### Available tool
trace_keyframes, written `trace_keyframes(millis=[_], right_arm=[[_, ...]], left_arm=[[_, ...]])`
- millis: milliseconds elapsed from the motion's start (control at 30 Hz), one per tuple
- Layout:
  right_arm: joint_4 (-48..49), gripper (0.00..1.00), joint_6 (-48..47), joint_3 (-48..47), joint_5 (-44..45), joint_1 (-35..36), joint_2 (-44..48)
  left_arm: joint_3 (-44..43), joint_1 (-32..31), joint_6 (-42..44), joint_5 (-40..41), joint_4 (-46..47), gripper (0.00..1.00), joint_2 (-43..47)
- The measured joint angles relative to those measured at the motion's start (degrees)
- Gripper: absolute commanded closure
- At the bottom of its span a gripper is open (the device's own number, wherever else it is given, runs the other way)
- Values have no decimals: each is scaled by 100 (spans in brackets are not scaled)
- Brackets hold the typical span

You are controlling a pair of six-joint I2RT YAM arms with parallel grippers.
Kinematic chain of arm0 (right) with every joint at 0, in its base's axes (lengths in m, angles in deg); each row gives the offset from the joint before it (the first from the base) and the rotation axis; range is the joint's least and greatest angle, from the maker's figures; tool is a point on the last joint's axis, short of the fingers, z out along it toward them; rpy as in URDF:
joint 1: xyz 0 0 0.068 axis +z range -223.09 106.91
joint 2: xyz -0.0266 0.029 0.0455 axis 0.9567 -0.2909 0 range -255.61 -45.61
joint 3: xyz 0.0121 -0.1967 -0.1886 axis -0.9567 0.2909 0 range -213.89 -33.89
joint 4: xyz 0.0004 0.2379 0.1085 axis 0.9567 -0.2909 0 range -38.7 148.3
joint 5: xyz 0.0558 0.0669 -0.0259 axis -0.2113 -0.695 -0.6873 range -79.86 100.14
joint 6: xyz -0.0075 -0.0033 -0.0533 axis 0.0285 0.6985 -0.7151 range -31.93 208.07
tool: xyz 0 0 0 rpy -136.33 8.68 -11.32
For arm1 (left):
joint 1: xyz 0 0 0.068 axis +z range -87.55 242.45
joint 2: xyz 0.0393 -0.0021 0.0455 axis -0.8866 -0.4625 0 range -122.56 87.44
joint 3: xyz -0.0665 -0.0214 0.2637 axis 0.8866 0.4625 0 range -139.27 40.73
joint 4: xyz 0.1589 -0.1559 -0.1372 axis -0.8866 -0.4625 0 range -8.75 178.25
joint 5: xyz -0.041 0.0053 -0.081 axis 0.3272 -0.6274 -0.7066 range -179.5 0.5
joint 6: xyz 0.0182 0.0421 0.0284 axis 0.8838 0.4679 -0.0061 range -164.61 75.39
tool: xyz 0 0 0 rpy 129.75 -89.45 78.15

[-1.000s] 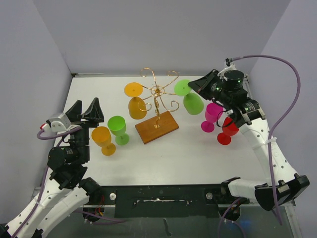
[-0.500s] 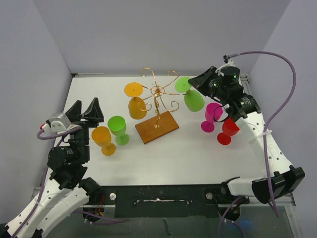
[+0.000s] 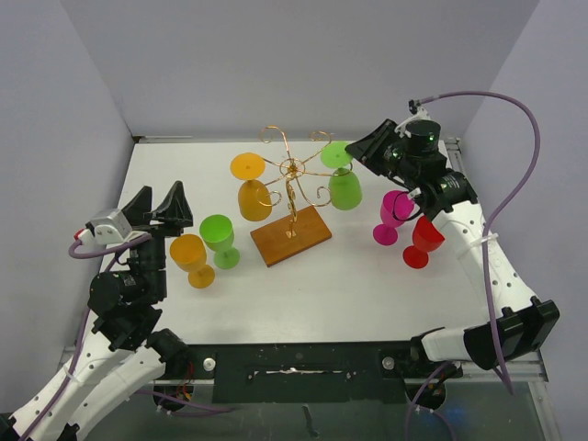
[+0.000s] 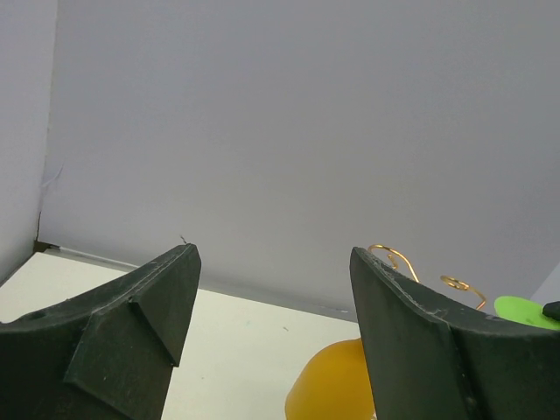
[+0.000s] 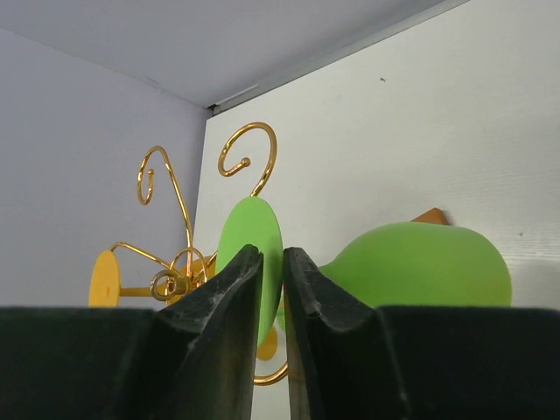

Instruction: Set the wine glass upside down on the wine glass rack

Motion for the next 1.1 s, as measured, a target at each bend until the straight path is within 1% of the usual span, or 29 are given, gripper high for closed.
trace_keyframes(millis=[200,333,400,500,600,733,900,967,1067,1100], right_arm=[[-39,61,-136,0,-2,-35,-55],[-98,45,-249,0,-13,-46,-63],[-118,38,-323,0,-24,-48,-63],[-164,35,-463,0,-11,-48,-55],[-229,34,-592,7,116,-72,24],[-282,34,-763,210,433,-144,435],[-601,36,-1071,592,1209,-234,1034],[-761,42,-1209,791,1552,-280,1161],[-1021,52,-1425,1106,1943,-389,1172],[-1091,54,-1499,1191,1996,-422,1150]], left_arm=[[0,-66,0,-2,-2,32,-9],[0,-68,-2,-4,-11,32,-42],[0,-68,-17,-2,-48,31,-59],[-83,-72,-129,-2,-313,32,-105],[-326,-72,-210,-17,-623,29,-271],[-511,-81,-260,-55,-837,21,-457],[-518,-105,-225,-96,-925,12,-605],[-518,-105,-190,-131,-925,10,-647],[-518,-105,-140,-223,-925,9,-682],[-518,-105,-125,-264,-925,9,-693]])
